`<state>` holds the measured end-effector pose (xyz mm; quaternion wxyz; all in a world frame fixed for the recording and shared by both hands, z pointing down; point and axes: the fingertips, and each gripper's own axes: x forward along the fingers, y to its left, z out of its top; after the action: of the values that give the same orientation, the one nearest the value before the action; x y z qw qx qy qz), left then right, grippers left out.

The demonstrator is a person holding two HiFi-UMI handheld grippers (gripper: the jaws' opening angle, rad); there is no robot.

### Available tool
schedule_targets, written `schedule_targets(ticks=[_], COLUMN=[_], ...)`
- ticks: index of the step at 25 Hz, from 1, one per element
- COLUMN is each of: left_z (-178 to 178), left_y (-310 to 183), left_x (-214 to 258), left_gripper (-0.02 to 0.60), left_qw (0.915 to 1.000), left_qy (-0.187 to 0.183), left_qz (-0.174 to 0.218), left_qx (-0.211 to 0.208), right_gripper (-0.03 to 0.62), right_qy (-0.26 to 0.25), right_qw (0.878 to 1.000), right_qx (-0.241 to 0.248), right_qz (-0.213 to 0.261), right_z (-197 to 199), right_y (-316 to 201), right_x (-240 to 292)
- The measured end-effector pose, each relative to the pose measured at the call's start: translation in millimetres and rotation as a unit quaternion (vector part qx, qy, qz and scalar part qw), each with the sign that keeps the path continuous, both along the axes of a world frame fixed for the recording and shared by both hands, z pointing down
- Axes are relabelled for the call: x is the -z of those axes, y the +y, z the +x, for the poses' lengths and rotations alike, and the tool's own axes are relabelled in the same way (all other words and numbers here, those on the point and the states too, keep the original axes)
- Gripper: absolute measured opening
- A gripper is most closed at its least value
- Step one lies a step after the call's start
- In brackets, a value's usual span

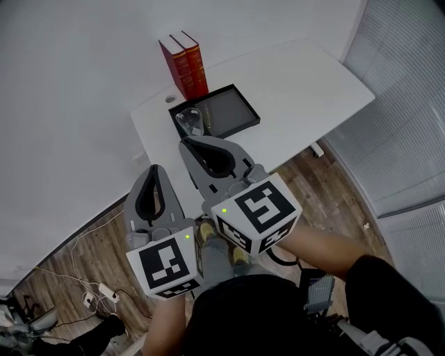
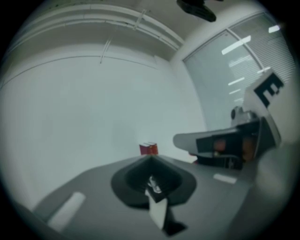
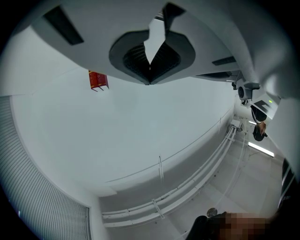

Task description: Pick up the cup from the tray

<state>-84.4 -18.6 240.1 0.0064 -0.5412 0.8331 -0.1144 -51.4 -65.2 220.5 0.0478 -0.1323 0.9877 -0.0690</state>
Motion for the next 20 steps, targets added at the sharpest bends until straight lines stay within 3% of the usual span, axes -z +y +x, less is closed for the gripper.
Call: schedule_targets(ticks=[20], left_z=[-9.3], left_y=[-21.5], left_x=[-8.9], left_gripper=[0.002], left_qw=[0.9996], left_qy=[0.003], left_qz=[-0.008], left_qx=[-0.025], right_gripper=[0.014], right_qy=[0.006], right_qw=[1.000], right_qx=[-0.018], right_qz=[-0.015], right_z=[-11.1], right_y=[-20.8], right_x=[-10.5])
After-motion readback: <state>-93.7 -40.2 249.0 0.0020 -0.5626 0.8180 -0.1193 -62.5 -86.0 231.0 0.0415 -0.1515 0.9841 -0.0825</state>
